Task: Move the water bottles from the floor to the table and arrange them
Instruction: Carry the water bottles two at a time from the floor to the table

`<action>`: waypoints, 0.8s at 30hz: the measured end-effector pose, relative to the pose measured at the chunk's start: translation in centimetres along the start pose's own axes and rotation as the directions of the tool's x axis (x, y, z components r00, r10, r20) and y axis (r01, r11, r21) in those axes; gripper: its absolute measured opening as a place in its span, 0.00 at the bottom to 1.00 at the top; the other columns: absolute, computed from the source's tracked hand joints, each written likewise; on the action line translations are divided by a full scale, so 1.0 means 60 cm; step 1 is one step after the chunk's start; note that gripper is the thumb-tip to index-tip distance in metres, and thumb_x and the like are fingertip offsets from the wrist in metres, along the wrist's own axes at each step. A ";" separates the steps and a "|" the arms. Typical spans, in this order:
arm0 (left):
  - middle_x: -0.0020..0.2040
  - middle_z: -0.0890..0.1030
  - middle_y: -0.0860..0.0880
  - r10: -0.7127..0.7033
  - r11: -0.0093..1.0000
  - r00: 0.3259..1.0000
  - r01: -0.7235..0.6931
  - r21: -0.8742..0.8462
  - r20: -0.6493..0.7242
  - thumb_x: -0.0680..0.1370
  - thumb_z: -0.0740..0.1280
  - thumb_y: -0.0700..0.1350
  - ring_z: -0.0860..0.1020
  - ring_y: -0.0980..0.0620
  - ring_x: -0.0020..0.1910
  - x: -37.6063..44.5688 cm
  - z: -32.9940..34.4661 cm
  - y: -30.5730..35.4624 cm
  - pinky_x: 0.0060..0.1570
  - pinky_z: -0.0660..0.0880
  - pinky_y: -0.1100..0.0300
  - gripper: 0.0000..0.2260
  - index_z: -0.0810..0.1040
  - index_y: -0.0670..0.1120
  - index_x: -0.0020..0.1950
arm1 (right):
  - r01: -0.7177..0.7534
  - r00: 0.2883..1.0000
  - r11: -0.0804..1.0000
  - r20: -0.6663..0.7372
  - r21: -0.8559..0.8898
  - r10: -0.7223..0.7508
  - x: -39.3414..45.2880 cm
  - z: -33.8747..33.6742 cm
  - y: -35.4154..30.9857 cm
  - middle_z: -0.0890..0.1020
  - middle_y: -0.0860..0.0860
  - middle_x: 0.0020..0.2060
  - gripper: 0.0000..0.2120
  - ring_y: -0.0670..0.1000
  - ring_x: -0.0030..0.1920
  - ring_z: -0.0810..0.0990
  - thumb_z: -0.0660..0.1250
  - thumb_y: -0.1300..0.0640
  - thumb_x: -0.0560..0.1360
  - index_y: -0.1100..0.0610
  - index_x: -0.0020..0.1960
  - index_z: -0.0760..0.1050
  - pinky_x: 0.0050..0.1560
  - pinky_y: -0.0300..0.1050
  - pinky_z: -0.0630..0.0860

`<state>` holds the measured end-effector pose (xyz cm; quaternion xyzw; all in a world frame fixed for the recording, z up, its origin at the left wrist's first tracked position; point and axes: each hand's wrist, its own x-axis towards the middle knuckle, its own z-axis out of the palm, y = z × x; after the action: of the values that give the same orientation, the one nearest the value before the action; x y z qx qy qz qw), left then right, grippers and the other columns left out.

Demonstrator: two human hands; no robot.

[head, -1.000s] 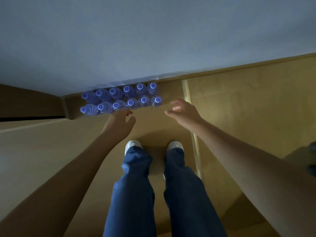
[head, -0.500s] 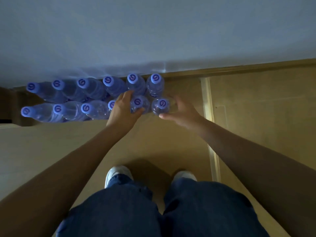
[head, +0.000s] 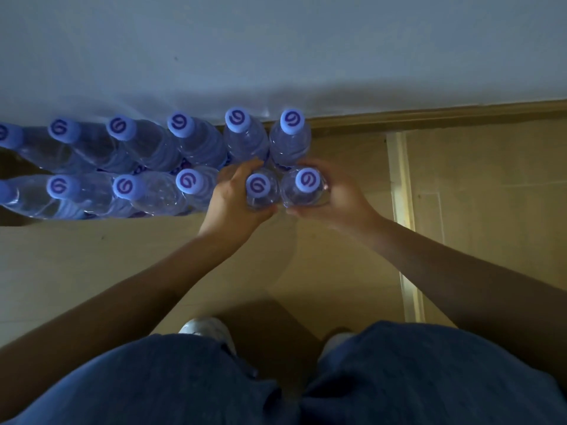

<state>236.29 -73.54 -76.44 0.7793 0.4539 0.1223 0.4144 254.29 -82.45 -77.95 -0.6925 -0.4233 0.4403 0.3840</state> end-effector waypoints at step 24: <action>0.50 0.79 0.48 -0.095 0.993 0.983 0.105 -0.060 0.158 0.62 0.79 0.46 0.78 0.53 0.46 -0.122 -0.263 0.290 0.46 0.75 0.60 0.23 0.76 0.45 0.53 | -0.028 0.999 0.992 -0.024 0.123 0.031 -0.180 -0.103 -0.368 0.83 0.39 0.48 0.24 0.38 0.51 0.82 0.79 0.59 0.67 0.54 0.60 0.77 0.50 0.31 0.76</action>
<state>233.79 -75.26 -52.02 0.7480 0.4546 0.0560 0.4804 251.85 -85.74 -52.93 -0.6793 -0.3802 0.4623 0.4247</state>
